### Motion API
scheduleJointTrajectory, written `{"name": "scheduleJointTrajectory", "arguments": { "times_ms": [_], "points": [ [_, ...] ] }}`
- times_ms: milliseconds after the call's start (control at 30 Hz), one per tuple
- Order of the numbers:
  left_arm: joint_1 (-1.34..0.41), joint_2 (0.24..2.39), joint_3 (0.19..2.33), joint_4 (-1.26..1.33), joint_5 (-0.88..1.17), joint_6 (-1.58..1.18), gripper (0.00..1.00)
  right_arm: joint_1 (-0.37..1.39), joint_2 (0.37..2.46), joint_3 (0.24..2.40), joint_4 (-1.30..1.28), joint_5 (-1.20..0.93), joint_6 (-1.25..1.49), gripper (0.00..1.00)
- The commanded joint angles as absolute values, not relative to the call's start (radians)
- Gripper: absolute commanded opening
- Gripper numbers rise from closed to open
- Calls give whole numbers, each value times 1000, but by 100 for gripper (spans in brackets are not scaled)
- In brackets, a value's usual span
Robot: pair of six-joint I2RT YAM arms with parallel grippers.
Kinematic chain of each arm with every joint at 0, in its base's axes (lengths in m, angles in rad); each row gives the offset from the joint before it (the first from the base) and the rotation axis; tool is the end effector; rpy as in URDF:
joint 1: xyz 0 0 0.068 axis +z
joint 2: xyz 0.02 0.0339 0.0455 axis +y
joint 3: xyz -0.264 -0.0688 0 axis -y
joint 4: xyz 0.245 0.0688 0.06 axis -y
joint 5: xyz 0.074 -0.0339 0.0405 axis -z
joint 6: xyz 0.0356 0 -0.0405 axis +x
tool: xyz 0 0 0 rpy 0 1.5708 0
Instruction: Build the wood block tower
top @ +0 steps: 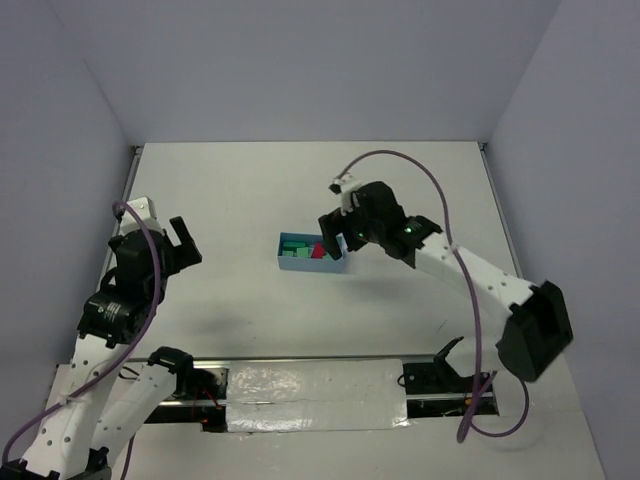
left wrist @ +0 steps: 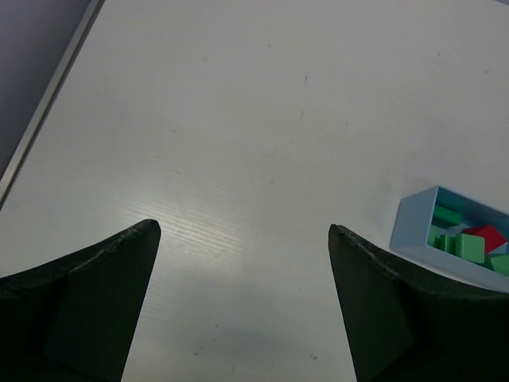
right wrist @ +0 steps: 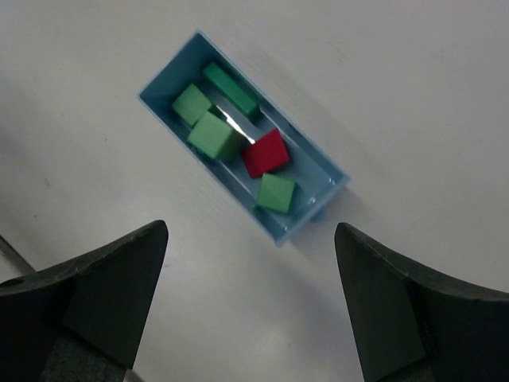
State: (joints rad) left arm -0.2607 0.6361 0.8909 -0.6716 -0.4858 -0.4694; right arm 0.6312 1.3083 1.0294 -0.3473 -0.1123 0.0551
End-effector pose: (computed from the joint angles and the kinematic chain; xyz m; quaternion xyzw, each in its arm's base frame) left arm 0.1261 -0.0164 0.3474 -0.2152 0.7954 -0.0007 0.5666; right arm 0.2335 0.1756 0.2946 -0.2771 0.8452 0.1999 0.4109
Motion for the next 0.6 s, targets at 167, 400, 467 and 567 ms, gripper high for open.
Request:
{"name": "scheduleJointTrajectory", "arguments": {
  "times_ms": [167, 400, 467, 567],
  "points": [
    [-267, 670, 881, -611, -416, -431, 99, 716, 1633, 1342, -485, -2, -279, 88],
    [-268, 689, 884, -611, -399, -425, 100, 718, 1825, 1445, -505, 12, -371, 82],
    [-270, 683, 884, -609, -400, -425, 99, 712, 1850, 1451, -502, 8, -394, 76],
    [-270, 680, 882, -606, -391, -422, 99, 700, 1882, 1445, -471, 5, -403, 63]
  ]
}}
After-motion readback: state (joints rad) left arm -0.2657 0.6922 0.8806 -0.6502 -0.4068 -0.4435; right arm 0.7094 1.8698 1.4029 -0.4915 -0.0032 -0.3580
